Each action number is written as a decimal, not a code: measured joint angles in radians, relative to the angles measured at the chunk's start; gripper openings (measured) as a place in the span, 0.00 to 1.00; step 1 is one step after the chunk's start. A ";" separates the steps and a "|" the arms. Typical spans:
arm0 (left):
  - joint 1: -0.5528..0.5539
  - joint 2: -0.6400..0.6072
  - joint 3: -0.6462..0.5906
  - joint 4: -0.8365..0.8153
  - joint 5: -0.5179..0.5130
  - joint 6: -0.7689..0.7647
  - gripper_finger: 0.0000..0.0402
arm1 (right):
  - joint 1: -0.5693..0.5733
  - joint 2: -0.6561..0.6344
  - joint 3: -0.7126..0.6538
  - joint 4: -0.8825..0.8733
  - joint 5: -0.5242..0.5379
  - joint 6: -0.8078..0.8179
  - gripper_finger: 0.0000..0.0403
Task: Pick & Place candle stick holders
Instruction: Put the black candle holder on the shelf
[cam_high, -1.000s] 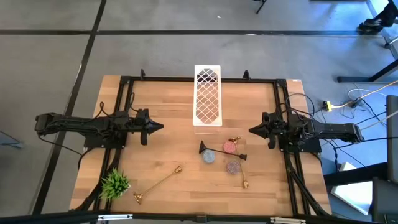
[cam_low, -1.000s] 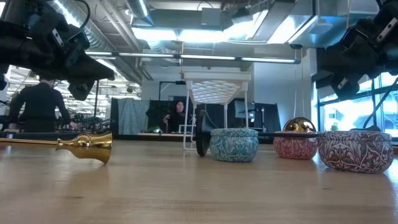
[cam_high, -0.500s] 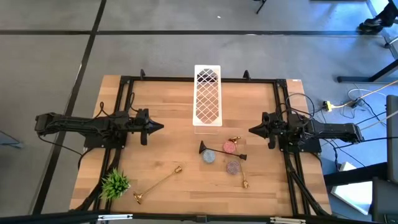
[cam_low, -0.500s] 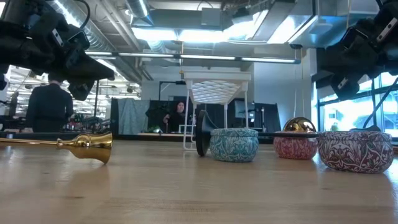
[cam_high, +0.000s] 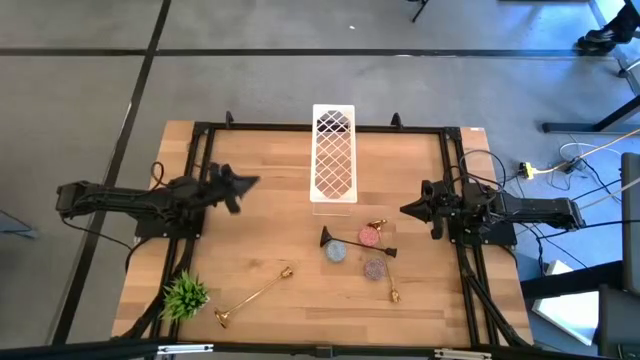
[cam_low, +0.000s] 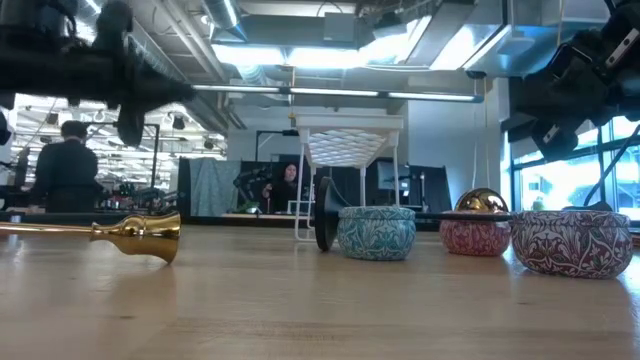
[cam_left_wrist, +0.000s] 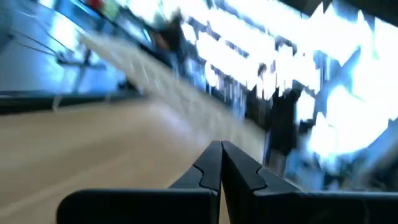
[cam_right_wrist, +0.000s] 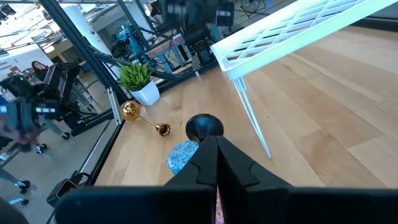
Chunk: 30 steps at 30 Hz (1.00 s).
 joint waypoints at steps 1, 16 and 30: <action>0.000 -0.001 0.007 0.052 -0.050 -0.074 0.00 | 0.000 0.000 0.000 0.000 0.000 0.000 0.00; 0.009 -0.002 0.037 0.278 0.074 -0.507 0.00 | -0.008 0.001 0.000 0.008 0.181 -0.415 0.00; 0.009 -0.002 0.038 0.278 -0.083 -0.567 0.00 | -0.007 0.001 0.000 0.016 0.182 -0.408 0.00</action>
